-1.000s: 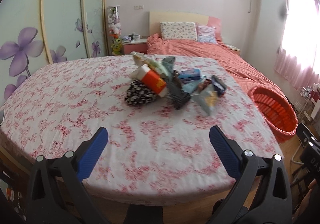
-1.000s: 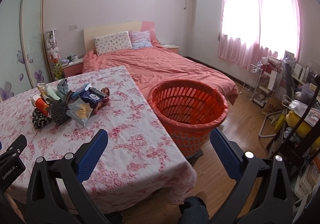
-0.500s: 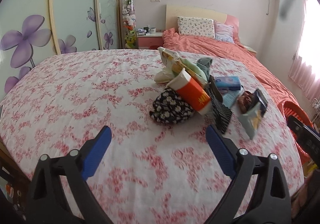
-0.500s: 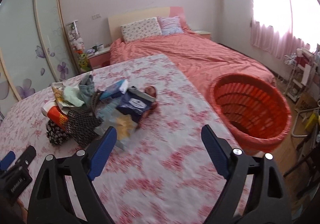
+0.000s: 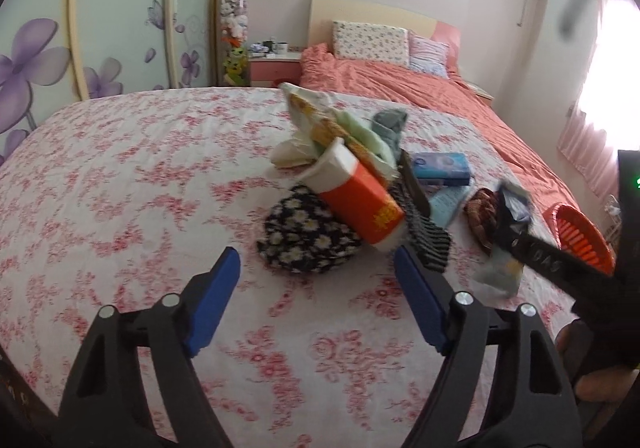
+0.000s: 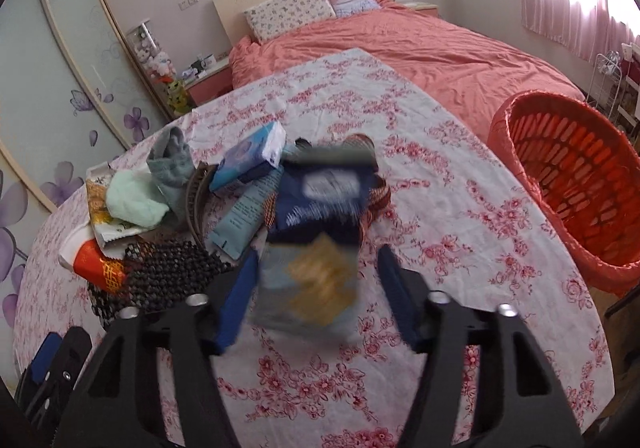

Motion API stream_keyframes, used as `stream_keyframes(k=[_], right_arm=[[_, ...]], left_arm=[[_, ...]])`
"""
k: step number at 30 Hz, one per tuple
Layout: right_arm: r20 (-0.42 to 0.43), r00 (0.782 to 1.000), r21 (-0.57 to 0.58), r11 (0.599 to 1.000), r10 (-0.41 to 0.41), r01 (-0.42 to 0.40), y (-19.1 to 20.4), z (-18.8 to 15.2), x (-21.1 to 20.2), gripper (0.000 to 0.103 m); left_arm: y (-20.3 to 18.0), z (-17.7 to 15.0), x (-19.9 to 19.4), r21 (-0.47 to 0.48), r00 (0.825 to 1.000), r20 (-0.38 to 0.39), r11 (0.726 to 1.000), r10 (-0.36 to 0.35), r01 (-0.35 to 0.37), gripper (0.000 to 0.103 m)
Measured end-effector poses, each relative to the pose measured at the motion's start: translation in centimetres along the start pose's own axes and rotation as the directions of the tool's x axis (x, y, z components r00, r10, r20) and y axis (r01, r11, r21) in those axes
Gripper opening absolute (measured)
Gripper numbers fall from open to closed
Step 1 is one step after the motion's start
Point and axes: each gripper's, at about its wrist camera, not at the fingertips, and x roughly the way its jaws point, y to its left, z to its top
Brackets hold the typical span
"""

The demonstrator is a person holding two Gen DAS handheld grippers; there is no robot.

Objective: Collect trash
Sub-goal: 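Reach the right tool to the blue snack bag and grasp it, then carry the blue snack bag with the right tool over the orange basket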

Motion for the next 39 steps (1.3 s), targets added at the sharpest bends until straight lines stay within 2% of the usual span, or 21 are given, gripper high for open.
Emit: stream_keyframes(k=[5, 13, 16, 18, 20, 21, 27, 33, 39], right_arm=[[0.008, 1.000, -0.010, 1.000, 0.018, -0.018, -0.8, -0.7, -0.3, 0.033], [0.057, 0.997, -0.009, 0.999, -0.043, 0.043, -3.4, -0.1, -1.6, 0.029], [0.059, 0.997, 0.003, 0.999, -0.053, 0.053, -4.3, 0.0, -1.7, 0.029], [0.062, 0.996, 0.004, 0.998, -0.058, 0.058, -4.7, -0.1, -1.8, 0.029], [0.064, 0.996, 0.002, 0.998, -0.057, 0.057, -4.8, -0.1, -2.1, 0.029], [0.070, 0.996, -0.001, 0.998, -0.056, 0.056, -4.9, 0.0, -2.2, 0.029], [0.105, 0.994, 0.005, 0.999, -0.039, 0.038, -5.5, 0.2, -3.8, 0.029], [0.148, 0.989, 0.009, 1.000, -0.013, 0.012, -6.4, 0.7, -6.0, 0.028], [0.188, 0.982, 0.020, 1.000, -0.005, 0.001, -7.9, 1.2, -8.1, 0.028]], left_arm=[[-2.0, -0.2, 0.9, 0.032, 0.998, -0.025, 0.998, -0.054, 0.055, 0.069], [-5.2, -0.4, 3.7, 0.067, 0.990, -0.101, 0.992, -0.099, 0.106, 0.058], [-6.1, -0.4, 5.5, 0.070, 0.983, -0.149, 0.991, -0.105, 0.116, 0.047], [-6.4, -0.3, 6.2, 0.064, 0.979, -0.169, 0.990, -0.117, 0.129, 0.026], [-6.6, -0.2, 6.7, 0.063, 0.974, -0.181, 0.987, -0.137, 0.150, 0.013], [-6.7, -0.1, 6.6, 0.063, 0.972, -0.180, 0.984, -0.150, 0.164, 0.010], [-7.8, 0.3, 4.8, 0.108, 0.971, -0.141, 0.972, -0.191, 0.207, 0.007], [-8.0, 1.2, 1.5, 0.121, 0.971, -0.096, 0.966, -0.218, 0.229, 0.006], [-9.8, 2.7, -1.6, 0.154, 0.967, -0.046, 0.955, -0.250, 0.254, 0.006]])
